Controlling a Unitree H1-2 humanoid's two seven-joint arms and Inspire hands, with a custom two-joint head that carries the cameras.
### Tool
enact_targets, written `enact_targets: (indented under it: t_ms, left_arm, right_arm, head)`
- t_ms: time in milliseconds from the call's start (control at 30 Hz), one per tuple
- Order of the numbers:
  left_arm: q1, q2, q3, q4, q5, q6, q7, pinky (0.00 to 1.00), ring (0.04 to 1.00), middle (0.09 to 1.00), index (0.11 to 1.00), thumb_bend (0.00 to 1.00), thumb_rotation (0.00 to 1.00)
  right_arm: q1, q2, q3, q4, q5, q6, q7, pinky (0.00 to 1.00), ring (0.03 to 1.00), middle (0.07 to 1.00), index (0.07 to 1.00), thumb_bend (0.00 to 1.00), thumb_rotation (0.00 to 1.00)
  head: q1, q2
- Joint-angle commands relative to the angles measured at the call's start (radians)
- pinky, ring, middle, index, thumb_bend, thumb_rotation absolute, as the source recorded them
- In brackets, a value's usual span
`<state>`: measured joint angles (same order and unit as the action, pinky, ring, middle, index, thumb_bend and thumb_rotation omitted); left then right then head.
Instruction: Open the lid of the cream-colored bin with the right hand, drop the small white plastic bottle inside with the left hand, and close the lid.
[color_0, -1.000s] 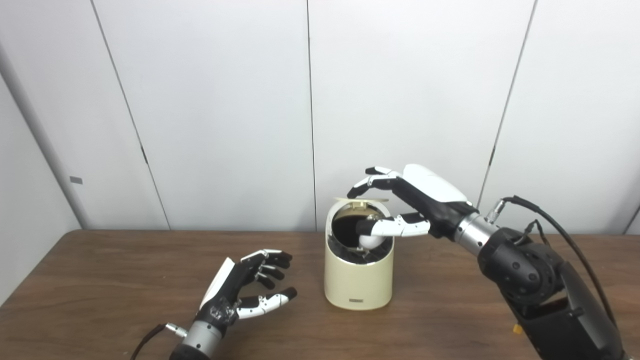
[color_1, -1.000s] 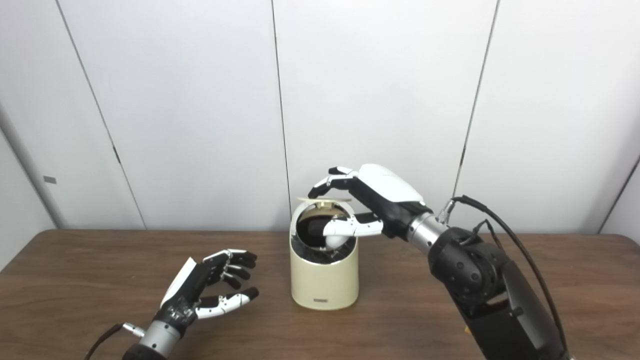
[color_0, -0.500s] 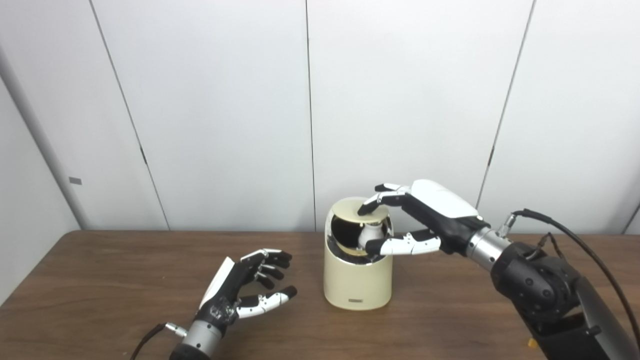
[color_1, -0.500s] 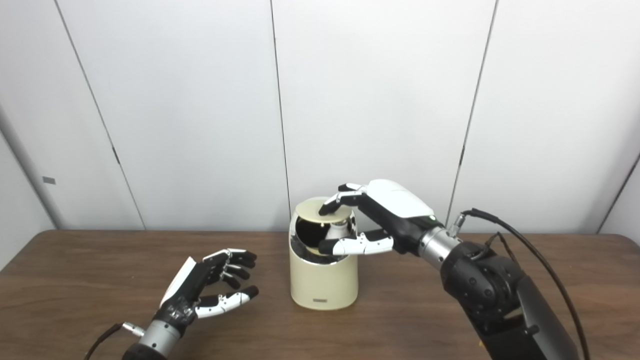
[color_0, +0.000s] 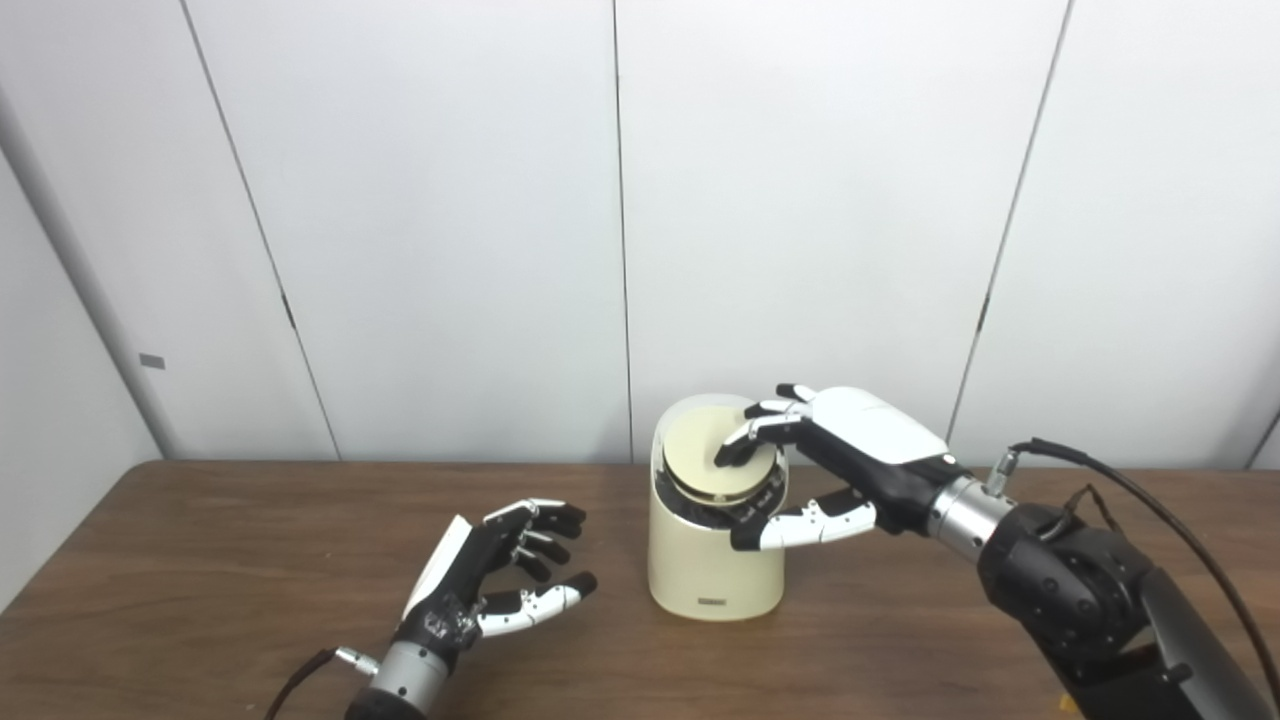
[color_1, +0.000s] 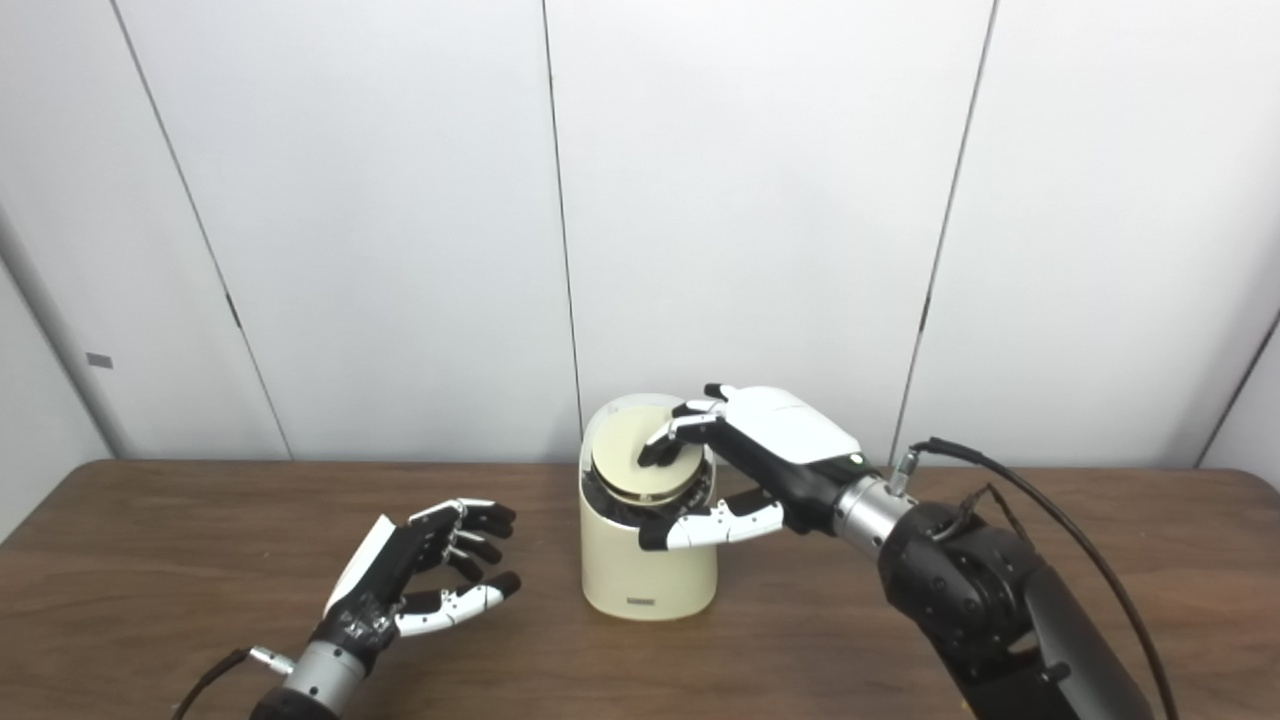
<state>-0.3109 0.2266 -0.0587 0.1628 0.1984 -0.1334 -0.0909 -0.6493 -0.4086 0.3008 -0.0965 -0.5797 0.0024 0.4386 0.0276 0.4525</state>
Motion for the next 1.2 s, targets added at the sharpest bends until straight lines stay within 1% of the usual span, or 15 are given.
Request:
enact_targets:
  t_ms: [0, 200, 267, 467, 600, 667, 733, 867, 967, 1067, 1167]
  left_arm:
    - [-0.031, 0.003, 0.007, -0.036, 0.005, -0.024, 0.017, 0.54, 0.628, 0.708, 0.718, 0.66, 0.22]
    - [-0.031, -0.001, 0.009, -0.038, 0.005, -0.019, 0.018, 0.53, 0.628, 0.708, 0.718, 0.67, 0.22]
    - [-0.031, -0.003, 0.009, -0.04, 0.007, -0.016, 0.02, 0.54, 0.628, 0.705, 0.716, 0.66, 0.21]
    - [-0.032, -0.006, 0.01, -0.04, 0.005, -0.017, 0.019, 0.54, 0.626, 0.703, 0.713, 0.67, 0.2]
    - [-0.035, -0.005, 0.008, -0.038, 0.008, -0.031, 0.021, 0.52, 0.619, 0.699, 0.707, 0.66, 0.2]
    - [-0.034, -0.006, 0.008, -0.041, 0.011, -0.026, 0.021, 0.52, 0.619, 0.701, 0.706, 0.66, 0.2]
    - [-0.031, -0.006, 0.007, -0.052, 0.019, -0.008, 0.023, 0.53, 0.622, 0.702, 0.706, 0.67, 0.22]
    - [-0.027, -0.006, 0.009, -0.057, 0.013, -0.01, 0.02, 0.52, 0.616, 0.698, 0.707, 0.66, 0.22]
    - [-0.025, -0.004, 0.01, -0.058, 0.01, -0.013, 0.018, 0.52, 0.617, 0.699, 0.709, 0.66, 0.23]
    - [-0.022, -0.002, 0.012, -0.065, 0.011, -0.006, 0.017, 0.52, 0.618, 0.7, 0.71, 0.67, 0.23]
    - [-0.019, -0.001, 0.012, -0.071, 0.012, -0.006, 0.016, 0.53, 0.618, 0.698, 0.711, 0.67, 0.24]
  right_arm:
    - [-0.033, -0.013, -0.005, -0.011, -0.001, -0.018, 0.0, 1.0, 0.908, 0.721, 0.711, 0.63, 0.85]
    - [-0.037, -0.017, 0.007, -0.02, -0.013, -0.028, 0.009, 1.0, 0.912, 0.724, 0.714, 0.64, 0.85]
    - [-0.038, -0.018, 0.01, -0.026, -0.021, -0.028, 0.013, 1.0, 0.909, 0.722, 0.713, 0.64, 0.85]
    - [-0.039, -0.015, 0.014, -0.032, -0.025, -0.032, 0.022, 0.99, 0.907, 0.721, 0.71, 0.65, 0.82]
    - [-0.042, -0.015, 0.018, -0.039, -0.029, -0.021, 0.04, 1.0, 0.913, 0.727, 0.716, 0.66, 0.83]
    - [-0.043, -0.016, 0.02, -0.034, -0.038, -0.029, 0.039, 1.0, 0.913, 0.726, 0.718, 0.66, 0.84]
    - [-0.046, -0.022, 0.029, -0.03, -0.064, -0.041, 0.036, 0.98, 0.907, 0.723, 0.718, 0.67, 0.84]
    - [-0.067, -0.059, 0.08, -0.03, -0.201, -0.085, 0.041, 0.96, 0.912, 0.727, 0.734, 0.69, 0.85]
    - [-0.081, -0.08, 0.115, -0.025, -0.274, -0.105, 0.062, 0.99, 0.932, 0.737, 0.751, 0.72, 0.88]
    - [-0.087, -0.087, 0.133, -0.026, -0.308, -0.103, 0.091, 1.0, 0.946, 0.746, 0.758, 0.75, 0.9]
    - [-0.086, -0.085, 0.135, -0.032, -0.326, -0.09, 0.123, 1.0, 0.947, 0.747, 0.759, 0.77, 0.9]
  head:
    - [0.001, 0.001]
    - [0.006, 0.009]
    - [0.008, 0.011]
    - [0.009, 0.012]
    - [0.01, 0.016]
    - [0.01, 0.016]
    - [0.013, 0.02]
    - [0.017, 0.024]
    - [0.017, 0.026]
    - [0.016, 0.029]
    - [0.016, 0.032]
